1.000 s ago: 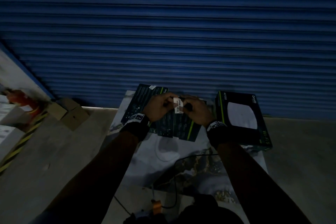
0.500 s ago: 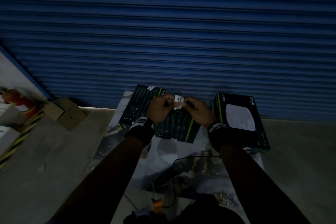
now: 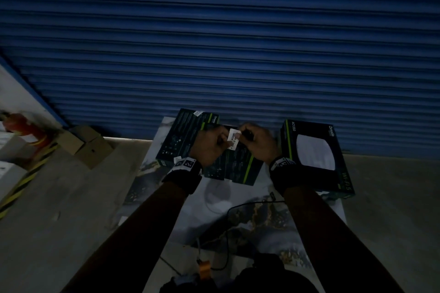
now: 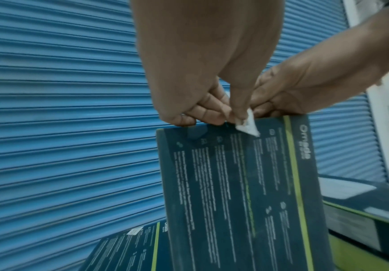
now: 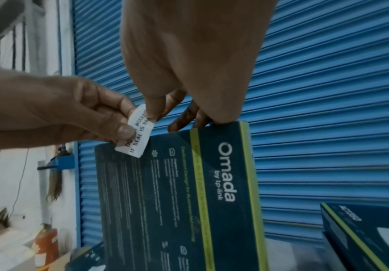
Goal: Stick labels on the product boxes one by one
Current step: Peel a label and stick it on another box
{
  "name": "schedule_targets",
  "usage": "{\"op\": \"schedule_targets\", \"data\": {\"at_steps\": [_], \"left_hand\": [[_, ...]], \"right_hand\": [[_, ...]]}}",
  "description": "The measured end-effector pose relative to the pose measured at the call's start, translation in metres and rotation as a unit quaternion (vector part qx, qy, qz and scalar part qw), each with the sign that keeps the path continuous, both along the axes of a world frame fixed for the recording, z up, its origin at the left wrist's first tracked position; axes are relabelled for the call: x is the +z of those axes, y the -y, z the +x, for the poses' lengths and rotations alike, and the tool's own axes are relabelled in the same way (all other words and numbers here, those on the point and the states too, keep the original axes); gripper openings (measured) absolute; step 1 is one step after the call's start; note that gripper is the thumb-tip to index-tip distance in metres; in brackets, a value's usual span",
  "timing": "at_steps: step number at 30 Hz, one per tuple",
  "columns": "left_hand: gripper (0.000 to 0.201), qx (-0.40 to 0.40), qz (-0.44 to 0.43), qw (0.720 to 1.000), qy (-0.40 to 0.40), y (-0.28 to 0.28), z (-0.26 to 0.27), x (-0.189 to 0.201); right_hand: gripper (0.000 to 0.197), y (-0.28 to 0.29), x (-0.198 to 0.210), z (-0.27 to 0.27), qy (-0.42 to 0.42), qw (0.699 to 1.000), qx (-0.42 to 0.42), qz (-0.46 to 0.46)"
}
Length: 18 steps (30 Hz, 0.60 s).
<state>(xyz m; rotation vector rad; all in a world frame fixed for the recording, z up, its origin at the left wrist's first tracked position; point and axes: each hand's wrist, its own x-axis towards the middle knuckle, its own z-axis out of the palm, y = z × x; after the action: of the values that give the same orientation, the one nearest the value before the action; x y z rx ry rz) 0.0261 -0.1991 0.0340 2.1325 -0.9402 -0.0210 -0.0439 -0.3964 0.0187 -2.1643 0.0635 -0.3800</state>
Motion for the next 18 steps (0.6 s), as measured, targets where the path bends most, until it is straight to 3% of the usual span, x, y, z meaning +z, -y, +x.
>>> {"op": "schedule_targets", "data": {"at_steps": [6,10,18], "left_hand": [[0.007,0.0,-0.019,0.998,0.063,-0.002,-0.007,-0.005],[0.011,0.024,-0.009,0.999,0.04,-0.002,-0.001,-0.009],[0.029,-0.022,0.002,1.0,-0.013,-0.005,-0.006,0.001]], "right_hand": [[0.008,0.002,-0.003,0.003,-0.001,0.999,0.02,-0.025],[0.012,0.001,-0.001,0.001,-0.007,1.0,0.024,-0.004],[0.017,0.006,0.008,-0.002,-0.046,0.997,0.044,0.032]]}}
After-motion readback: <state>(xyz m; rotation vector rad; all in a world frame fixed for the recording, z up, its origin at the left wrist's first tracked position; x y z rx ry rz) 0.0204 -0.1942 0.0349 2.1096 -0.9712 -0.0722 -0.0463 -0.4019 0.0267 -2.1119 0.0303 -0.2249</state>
